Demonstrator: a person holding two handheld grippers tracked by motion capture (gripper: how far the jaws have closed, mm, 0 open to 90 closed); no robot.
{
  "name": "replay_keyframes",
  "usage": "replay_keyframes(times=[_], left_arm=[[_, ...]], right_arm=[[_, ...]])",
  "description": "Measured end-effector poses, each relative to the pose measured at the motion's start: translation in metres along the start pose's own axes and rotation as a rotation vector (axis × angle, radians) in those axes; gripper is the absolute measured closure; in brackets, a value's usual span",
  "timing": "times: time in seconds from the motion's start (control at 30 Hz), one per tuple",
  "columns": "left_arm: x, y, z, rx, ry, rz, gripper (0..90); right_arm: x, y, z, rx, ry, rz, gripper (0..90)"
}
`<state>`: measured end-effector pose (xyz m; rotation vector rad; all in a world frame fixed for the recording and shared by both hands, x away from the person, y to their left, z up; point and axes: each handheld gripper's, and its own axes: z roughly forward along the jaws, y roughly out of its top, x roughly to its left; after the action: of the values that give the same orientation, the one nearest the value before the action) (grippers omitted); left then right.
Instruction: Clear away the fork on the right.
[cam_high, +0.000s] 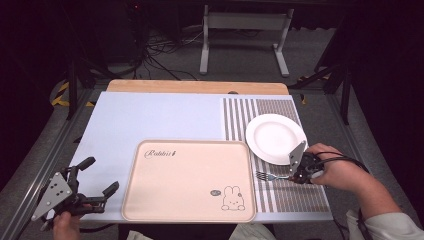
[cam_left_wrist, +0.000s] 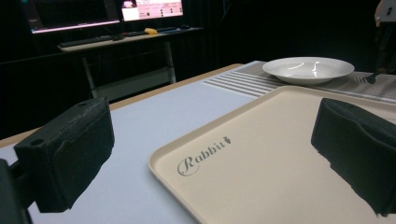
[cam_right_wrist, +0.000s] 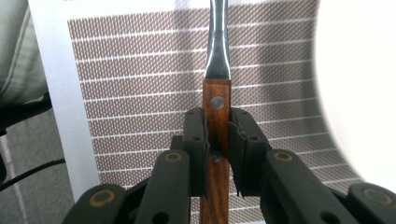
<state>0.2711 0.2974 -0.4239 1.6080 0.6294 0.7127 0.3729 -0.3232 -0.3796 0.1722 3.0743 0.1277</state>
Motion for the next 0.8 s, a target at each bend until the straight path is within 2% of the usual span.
replay_keyframes(times=[0.17,0.2,0.27,0.3,0.53,0.7,0.8], left_arm=[[0.000,0.000,0.000,-0.002,0.000,0.003,0.2],[0.000,0.000,0.000,-0.002,0.000,0.004,0.2],[0.000,0.000,0.000,-0.001,0.000,0.001,0.2],[0.000,0.000,0.000,-0.001,0.000,0.001,0.2],[0.000,0.000,0.000,-0.004,0.001,0.004,0.2],[0.000,0.000,0.000,-0.002,-0.001,0.005,0.2],[0.000,0.000,0.000,-0.002,-0.001,0.005,0.2]], right_arm=[[0.001,0.003,-0.010,-0.022,-0.020,0.013,78.1],[0.001,0.004,-0.011,-0.032,-0.027,0.003,78.1],[0.002,0.006,-0.015,-0.034,-0.023,0.024,78.0],[0.002,0.008,-0.017,-0.043,-0.032,0.008,78.0],[0.002,0.018,-0.028,-0.068,-0.053,-0.011,78.0],[0.004,0.025,-0.033,-0.074,-0.063,-0.004,78.0],[0.004,0.032,-0.035,-0.084,-0.064,-0.018,78.0]])
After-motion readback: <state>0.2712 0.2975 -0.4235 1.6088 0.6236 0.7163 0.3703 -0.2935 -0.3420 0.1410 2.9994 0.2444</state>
